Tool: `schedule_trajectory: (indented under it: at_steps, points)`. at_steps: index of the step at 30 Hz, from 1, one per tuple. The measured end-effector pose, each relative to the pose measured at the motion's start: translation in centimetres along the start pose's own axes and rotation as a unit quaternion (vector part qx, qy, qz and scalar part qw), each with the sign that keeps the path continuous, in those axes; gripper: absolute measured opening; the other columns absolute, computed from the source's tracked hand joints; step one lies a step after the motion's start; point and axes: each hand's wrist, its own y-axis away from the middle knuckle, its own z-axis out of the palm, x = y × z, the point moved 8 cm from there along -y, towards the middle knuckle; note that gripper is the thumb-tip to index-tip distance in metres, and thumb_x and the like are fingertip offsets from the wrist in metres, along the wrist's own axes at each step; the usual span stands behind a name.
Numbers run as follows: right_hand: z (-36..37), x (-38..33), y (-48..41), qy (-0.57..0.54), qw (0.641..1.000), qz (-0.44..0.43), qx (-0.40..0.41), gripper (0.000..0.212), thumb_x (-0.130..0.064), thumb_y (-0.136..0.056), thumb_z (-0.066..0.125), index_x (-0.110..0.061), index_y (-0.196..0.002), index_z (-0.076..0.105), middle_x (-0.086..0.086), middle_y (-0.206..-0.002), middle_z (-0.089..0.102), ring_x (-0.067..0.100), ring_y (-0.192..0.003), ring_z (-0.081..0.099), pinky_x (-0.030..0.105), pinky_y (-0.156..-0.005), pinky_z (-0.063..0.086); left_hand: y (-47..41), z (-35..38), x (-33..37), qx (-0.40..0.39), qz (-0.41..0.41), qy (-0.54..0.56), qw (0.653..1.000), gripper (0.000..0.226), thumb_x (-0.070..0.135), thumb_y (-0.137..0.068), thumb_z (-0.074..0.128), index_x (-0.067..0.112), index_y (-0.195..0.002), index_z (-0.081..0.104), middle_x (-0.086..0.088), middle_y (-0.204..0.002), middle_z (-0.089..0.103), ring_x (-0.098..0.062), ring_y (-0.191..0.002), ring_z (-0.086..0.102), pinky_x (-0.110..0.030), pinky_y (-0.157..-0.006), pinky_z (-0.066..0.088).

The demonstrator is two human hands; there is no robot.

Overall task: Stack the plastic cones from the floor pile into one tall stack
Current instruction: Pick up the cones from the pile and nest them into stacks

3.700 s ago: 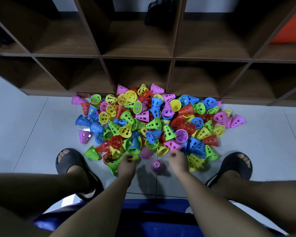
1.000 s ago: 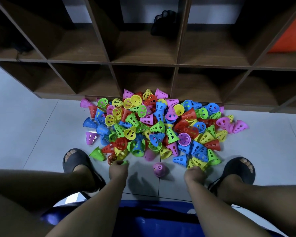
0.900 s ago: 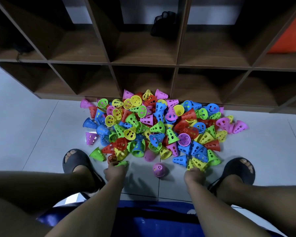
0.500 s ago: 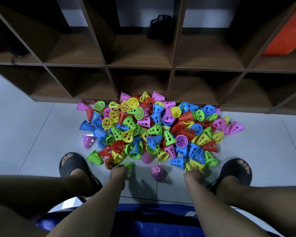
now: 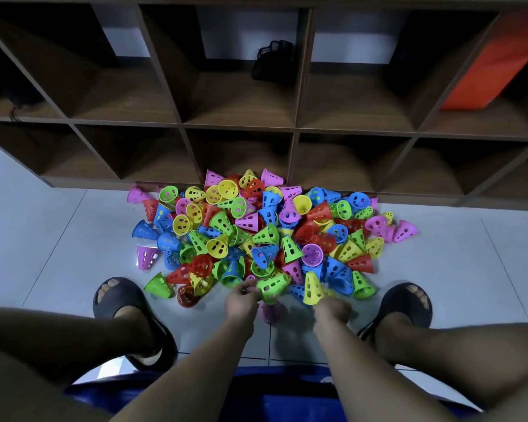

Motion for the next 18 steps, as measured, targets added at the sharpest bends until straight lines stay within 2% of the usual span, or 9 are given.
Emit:
schedule_trajectory:
  at_steps: [2, 3, 7, 10, 14, 18]
  points:
    - [0.7, 0.3, -0.3, -0.071, 0.996, 0.042, -0.045, 0.029, -0.005, -0.103, 0.046, 0.002, -0.124, 0.066, 0.013, -0.089, 0.067, 0.023, -0.07, 0.061, 0.031, -0.056, 0.045, -0.2, 0.8, -0.7, -0.021, -0.015, -0.005, 1.0, 0.018, -0.004, -0.098, 0.064, 0.008, -0.109, 0.072, -0.014, -0.108, 0.073, -0.027, -0.094, 0.069, -0.031, -0.071, 0.055]
    - [0.9, 0.3, -0.1, -0.095, 0.992, 0.053, -0.057, 0.027, -0.004, -0.104, 0.045, -0.002, -0.116, 0.069, 0.009, -0.081, 0.066, 0.017, -0.063, 0.056, 0.027, -0.053, 0.041, -0.5, 1.0, -1.3, -0.025, -0.02, -0.012, 0.999, 0.017, -0.004, -0.099, 0.063, 0.008, -0.107, 0.072, -0.016, -0.108, 0.073, -0.028, -0.095, 0.069, -0.031, -0.071, 0.055]
    - [2.4, -0.1, 0.7, -0.103, 0.984, 0.041, -0.143, 0.029, -0.002, -0.104, 0.047, -0.015, -0.115, 0.071, 0.007, -0.09, 0.07, 0.011, -0.062, 0.054, 0.023, -0.047, 0.039, -1.4, 0.3, -3.2, -0.004, -0.039, -0.093, 0.995, 0.014, 0.007, -0.095, 0.07, 0.017, -0.104, 0.074, -0.013, -0.104, 0.074, -0.026, -0.092, 0.068, -0.031, -0.067, 0.053]
    - [3.4, 0.5, 1.0, -0.027, 0.981, 0.013, -0.19, 0.027, -0.004, -0.105, 0.048, -0.019, -0.112, 0.07, 0.01, -0.099, 0.072, 0.012, -0.065, 0.055, 0.024, -0.049, 0.038, -2.2, -0.2, -4.1, 0.014, -0.057, -0.138, 0.989, 0.018, 0.013, -0.09, 0.074, 0.022, -0.105, 0.077, -0.009, -0.1, 0.077, -0.027, -0.092, 0.071, -0.031, -0.068, 0.057]
    - [3.7, 1.3, 0.7, 0.068, 0.983, -0.039, -0.168, 0.033, -0.003, -0.105, 0.046, -0.026, -0.109, 0.07, 0.007, -0.105, 0.076, 0.014, -0.069, 0.06, 0.023, -0.048, 0.043, -2.5, -0.2, -3.8, 0.007, -0.049, -0.207, 0.977, 0.017, 0.02, -0.086, 0.077, 0.029, -0.1, 0.074, -0.002, -0.093, 0.077, -0.023, -0.09, 0.071, -0.036, -0.077, 0.063]
    - [4.0, 1.5, -0.1, 0.1, 0.98, -0.062, -0.159, 0.03, -0.005, -0.105, 0.05, -0.026, -0.113, 0.07, 0.003, -0.109, 0.074, 0.014, -0.071, 0.062, 0.021, -0.047, 0.046, -1.7, -0.3, -4.0, -0.037, -0.066, -0.217, 0.973, 0.027, 0.011, -0.085, 0.079, 0.023, -0.108, 0.07, -0.01, -0.097, 0.076, -0.028, -0.096, 0.071, -0.041, -0.087, 0.063]
